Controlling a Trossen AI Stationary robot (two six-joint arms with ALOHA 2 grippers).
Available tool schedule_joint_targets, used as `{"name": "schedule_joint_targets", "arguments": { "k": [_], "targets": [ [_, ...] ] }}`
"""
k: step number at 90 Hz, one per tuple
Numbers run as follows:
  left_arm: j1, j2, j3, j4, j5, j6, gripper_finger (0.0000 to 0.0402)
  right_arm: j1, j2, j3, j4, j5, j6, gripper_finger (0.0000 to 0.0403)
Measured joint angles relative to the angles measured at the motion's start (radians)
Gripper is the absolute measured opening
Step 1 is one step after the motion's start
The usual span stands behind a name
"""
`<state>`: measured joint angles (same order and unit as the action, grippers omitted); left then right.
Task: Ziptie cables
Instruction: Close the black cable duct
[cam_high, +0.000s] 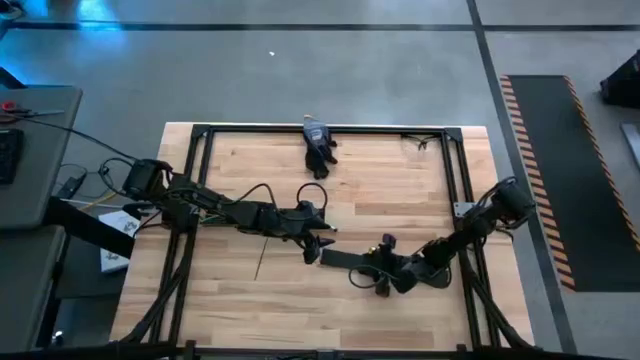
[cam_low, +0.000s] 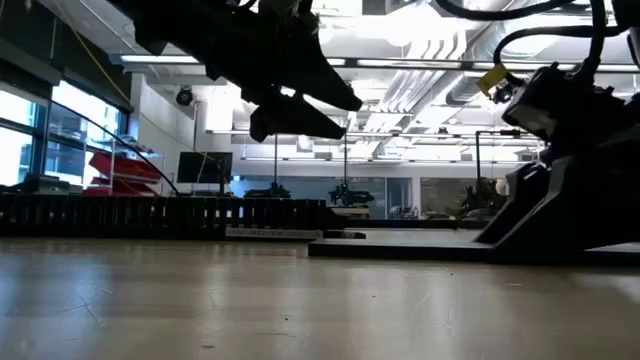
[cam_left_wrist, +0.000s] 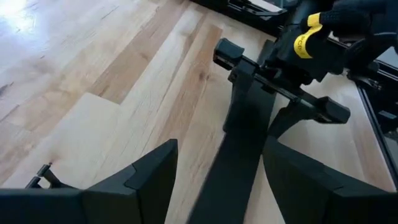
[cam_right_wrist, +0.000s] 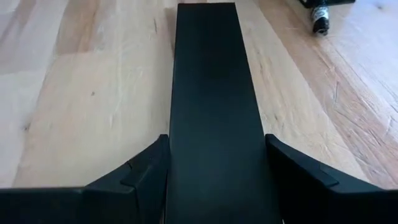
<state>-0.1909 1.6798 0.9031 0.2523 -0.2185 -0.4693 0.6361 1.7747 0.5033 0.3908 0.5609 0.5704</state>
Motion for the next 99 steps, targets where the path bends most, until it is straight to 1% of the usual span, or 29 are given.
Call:
{"name": "schedule_joint_targets", "arguments": {
  "k": [14, 28, 49, 58, 70, 75, 83, 91, 99],
  "targets": [
    [0.001, 0.000, 0.000, 0.000, 0.056, 0.001, 0.0216, -0.001, -0.069, -0.005, -0.029, -0.040, -0.075, 0.0214],
    [-0.003, 0.000, 0.000, -0.007, 0.061, 0.037, 0.0216, -0.014, -0.111, -0.004, -0.035, -0.046, -0.133, 0.0213],
    [-0.001, 0.000, 0.000, -0.046, 0.079, 0.115, 0.0216, -0.035, -0.130, -0.002, -0.029, -0.044, -0.188, 0.0213],
    [0.017, 0.000, 0.000, -0.078, 0.080, 0.157, 0.0216, -0.047, -0.154, -0.002, -0.033, -0.068, -0.224, 0.0213],
    [0.061, 0.000, 0.000, -0.081, 0.095, 0.168, 0.0216, -0.073, -0.213, -0.001, -0.086, -0.109, -0.264, 0.0213],
    [0.077, 0.000, 0.000, -0.087, 0.130, 0.214, 0.0216, -0.087, -0.240, -0.001, -0.104, -0.128, -0.275, 0.0213],
    [0.093, 0.000, 0.000, -0.092, 0.189, 0.322, 0.0217, -0.107, -0.282, -0.026, -0.082, -0.159, -0.276, 0.0213],
    [0.109, -0.008, 0.000, -0.122, 0.219, 0.395, 0.0220, -0.123, -0.327, -0.059, -0.076, -0.179, -0.255, 0.0213],
    [0.123, -0.027, -0.001, -0.147, 0.221, 0.454, 0.0228, -0.134, -0.376, -0.086, -0.092, -0.181, -0.230, 0.0213]
  ]
}}
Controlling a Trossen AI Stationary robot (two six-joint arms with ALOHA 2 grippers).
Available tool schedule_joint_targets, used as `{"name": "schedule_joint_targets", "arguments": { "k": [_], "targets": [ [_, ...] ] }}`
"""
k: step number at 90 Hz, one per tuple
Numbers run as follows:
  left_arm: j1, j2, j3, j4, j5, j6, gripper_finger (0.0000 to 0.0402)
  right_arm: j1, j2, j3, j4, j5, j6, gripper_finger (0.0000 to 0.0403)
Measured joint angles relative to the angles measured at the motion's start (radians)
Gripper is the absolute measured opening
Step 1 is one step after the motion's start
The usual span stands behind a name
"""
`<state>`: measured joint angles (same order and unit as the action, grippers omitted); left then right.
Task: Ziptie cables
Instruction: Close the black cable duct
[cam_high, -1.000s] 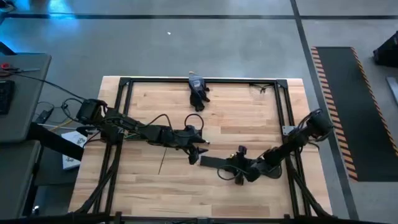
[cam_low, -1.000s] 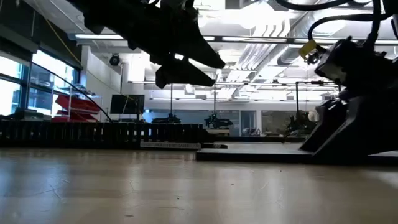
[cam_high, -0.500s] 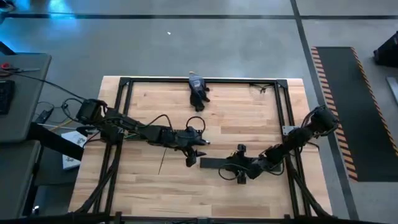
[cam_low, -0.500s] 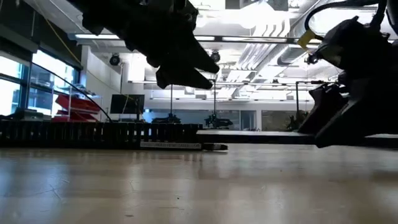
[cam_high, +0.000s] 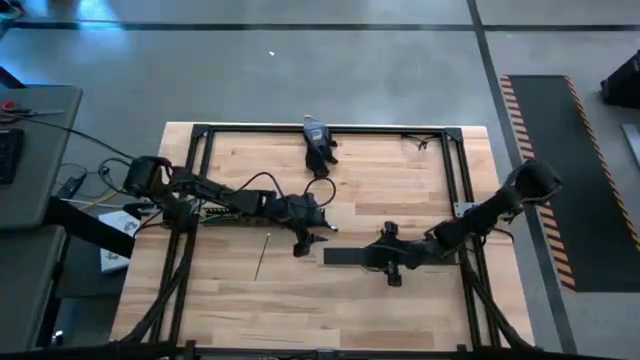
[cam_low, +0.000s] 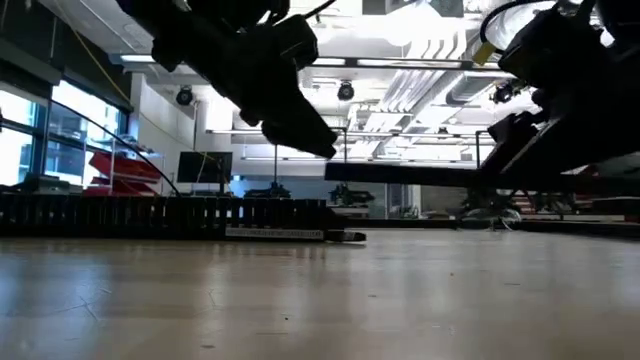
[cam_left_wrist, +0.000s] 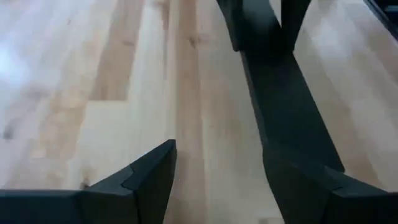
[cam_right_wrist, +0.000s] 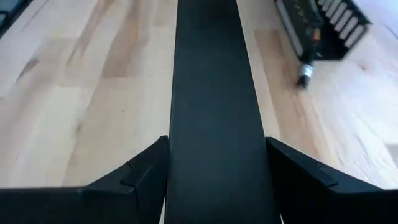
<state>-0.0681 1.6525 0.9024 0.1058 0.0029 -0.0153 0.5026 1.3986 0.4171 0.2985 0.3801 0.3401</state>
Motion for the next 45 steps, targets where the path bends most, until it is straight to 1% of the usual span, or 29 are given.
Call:
{"name": "schedule_joint_targets", "arguments": {
  "k": [6, 14, 30, 38, 45],
  "targets": [
    [0.010, -0.015, 0.001, -0.013, 0.000, 0.030, 0.0238, -0.008, -0.032, -0.014, -0.020, 0.001, 0.015, 0.0213],
    [0.024, -0.027, 0.001, -0.076, 0.001, 0.055, 0.0255, -0.023, -0.067, -0.025, -0.046, 0.003, 0.018, 0.0213],
    [0.057, -0.028, 0.001, -0.201, -0.001, 0.112, 0.0294, -0.056, -0.095, -0.028, -0.069, 0.003, 0.017, 0.0213],
    [0.064, -0.021, 0.001, -0.214, -0.041, 0.155, 0.0308, -0.060, -0.099, -0.028, -0.072, 0.003, 0.018, 0.0213],
    [0.065, -0.020, 0.001, -0.210, -0.114, 0.186, 0.0313, -0.060, -0.099, -0.028, -0.072, 0.002, 0.018, 0.0213]
  ]
}}
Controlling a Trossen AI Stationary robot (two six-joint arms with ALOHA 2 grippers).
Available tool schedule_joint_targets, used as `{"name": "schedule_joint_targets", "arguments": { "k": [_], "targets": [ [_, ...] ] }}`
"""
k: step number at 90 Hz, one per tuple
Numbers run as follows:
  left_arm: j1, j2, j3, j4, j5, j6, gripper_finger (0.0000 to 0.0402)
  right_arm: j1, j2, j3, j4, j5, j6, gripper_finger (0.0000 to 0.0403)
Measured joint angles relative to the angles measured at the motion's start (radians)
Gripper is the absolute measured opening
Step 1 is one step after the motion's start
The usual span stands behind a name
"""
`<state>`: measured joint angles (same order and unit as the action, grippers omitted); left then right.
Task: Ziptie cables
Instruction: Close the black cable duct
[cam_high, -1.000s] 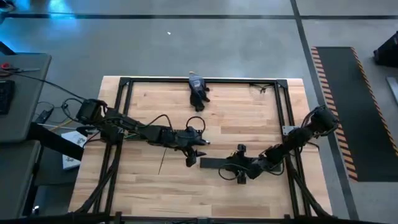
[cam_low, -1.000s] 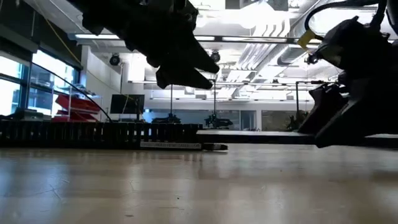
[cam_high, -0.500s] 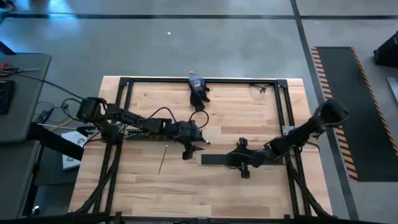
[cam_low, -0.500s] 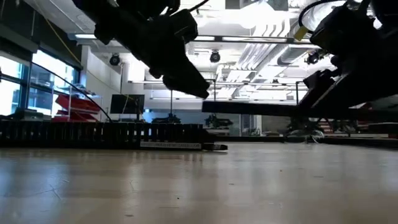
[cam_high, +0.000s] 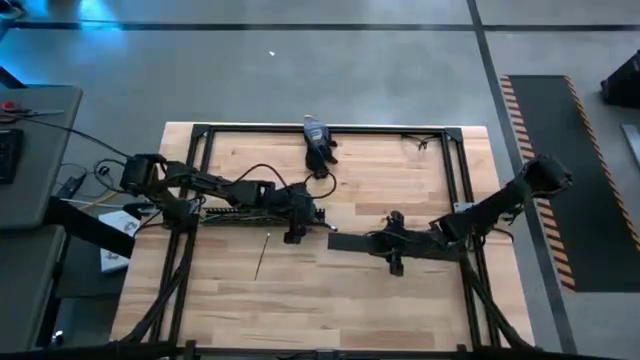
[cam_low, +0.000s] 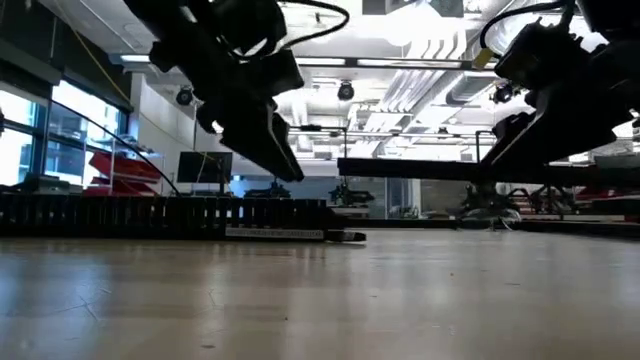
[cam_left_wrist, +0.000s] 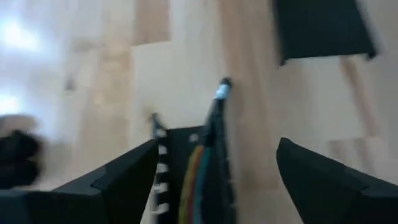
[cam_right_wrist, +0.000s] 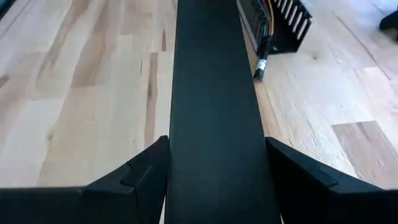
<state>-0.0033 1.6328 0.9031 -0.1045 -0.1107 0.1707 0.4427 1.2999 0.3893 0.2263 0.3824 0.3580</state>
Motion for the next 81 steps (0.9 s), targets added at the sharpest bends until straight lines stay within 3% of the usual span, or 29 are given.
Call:
{"name": "schedule_joint_targets", "arguments": {
  "k": [7, 39, 56, 81],
  "targets": [
    [0.011, 0.003, 0.000, -0.014, -0.025, 0.005, 0.0314, 0.000, 0.000, 0.000, 0.000, 0.001, 0.002, 0.0213],
    [0.064, 0.100, 0.000, 0.071, 0.117, -0.029, 0.0314, 0.000, 0.000, 0.000, -0.005, 0.008, -0.008, 0.0213],
    [0.053, 0.115, 0.000, 0.105, 0.051, -0.035, 0.0314, 0.000, 0.000, 0.000, -0.005, 0.007, -0.008, 0.0213],
    [0.053, 0.116, 0.000, 0.105, 0.052, -0.062, 0.0291, -0.010, 0.000, 0.000, -0.020, 0.008, -0.025, 0.0213]
  ]
}}
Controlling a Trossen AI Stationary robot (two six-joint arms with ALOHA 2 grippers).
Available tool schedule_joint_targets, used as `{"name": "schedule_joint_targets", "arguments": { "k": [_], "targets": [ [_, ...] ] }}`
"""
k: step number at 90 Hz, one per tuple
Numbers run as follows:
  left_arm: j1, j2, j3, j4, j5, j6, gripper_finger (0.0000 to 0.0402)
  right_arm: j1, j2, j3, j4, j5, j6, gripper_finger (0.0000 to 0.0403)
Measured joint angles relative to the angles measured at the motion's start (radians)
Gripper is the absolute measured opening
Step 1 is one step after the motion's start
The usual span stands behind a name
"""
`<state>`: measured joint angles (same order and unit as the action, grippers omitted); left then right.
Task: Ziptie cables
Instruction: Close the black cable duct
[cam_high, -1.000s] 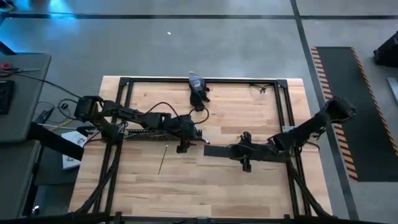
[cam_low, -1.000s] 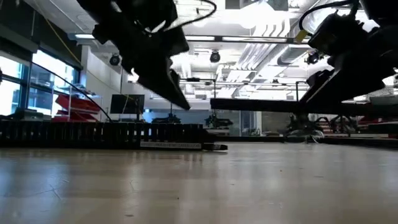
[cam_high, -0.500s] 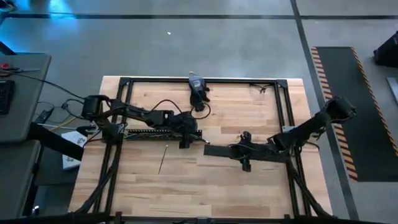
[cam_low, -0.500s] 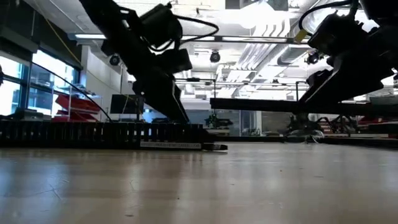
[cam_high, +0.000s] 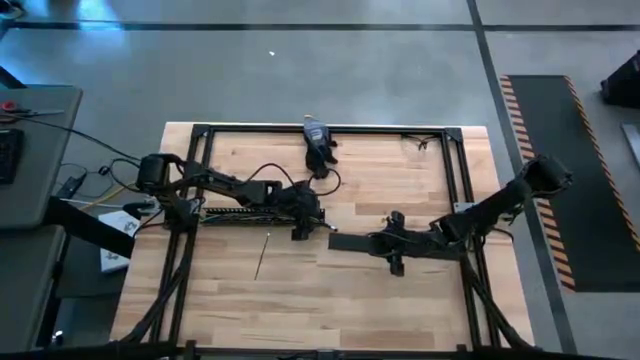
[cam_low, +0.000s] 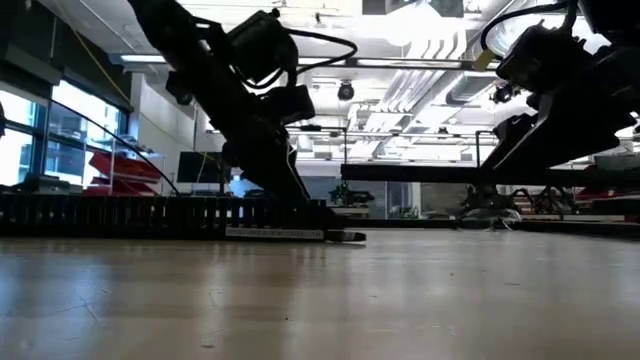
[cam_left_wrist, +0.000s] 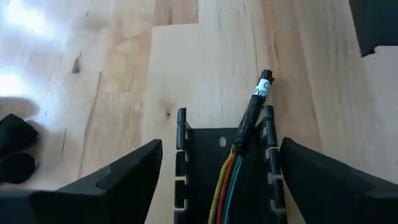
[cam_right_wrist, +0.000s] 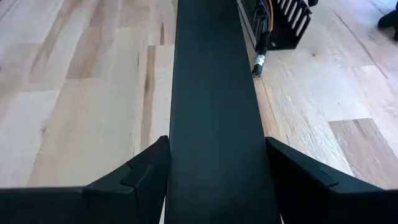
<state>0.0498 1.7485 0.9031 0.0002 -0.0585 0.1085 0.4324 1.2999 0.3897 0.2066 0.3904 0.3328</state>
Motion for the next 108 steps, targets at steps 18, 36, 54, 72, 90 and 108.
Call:
{"name": "schedule_joint_targets", "arguments": {
  "k": [18, 36, 54, 72, 90, 108],
  "targets": [
    [0.000, 0.019, -0.001, 0.010, -0.003, 0.005, 0.0278, -0.054, 0.000, 0.000, -0.001, -0.026, -0.021, 0.0213],
    [-0.003, 0.030, -0.001, 0.020, -0.002, -0.007, 0.0278, -0.115, 0.000, 0.000, -0.005, -0.077, -0.049, 0.0213],
    [-0.033, 0.030, -0.001, 0.025, -0.004, -0.051, 0.0278, -0.181, 0.000, 0.002, -0.005, -0.140, -0.083, 0.0213],
    [-0.066, 0.030, -0.001, 0.027, -0.032, -0.109, 0.0277, -0.220, 0.000, 0.002, -0.010, -0.193, -0.132, 0.0213],
    [-0.088, 0.030, -0.001, 0.053, -0.028, -0.198, 0.0274, -0.225, -0.007, 0.002, -0.028, -0.198, -0.153, 0.0213],
    [-0.095, 0.030, -0.001, 0.059, -0.027, -0.242, 0.0244, -0.225, -0.076, 0.002, -0.091, -0.190, -0.158, 0.0213]
  ]
}}
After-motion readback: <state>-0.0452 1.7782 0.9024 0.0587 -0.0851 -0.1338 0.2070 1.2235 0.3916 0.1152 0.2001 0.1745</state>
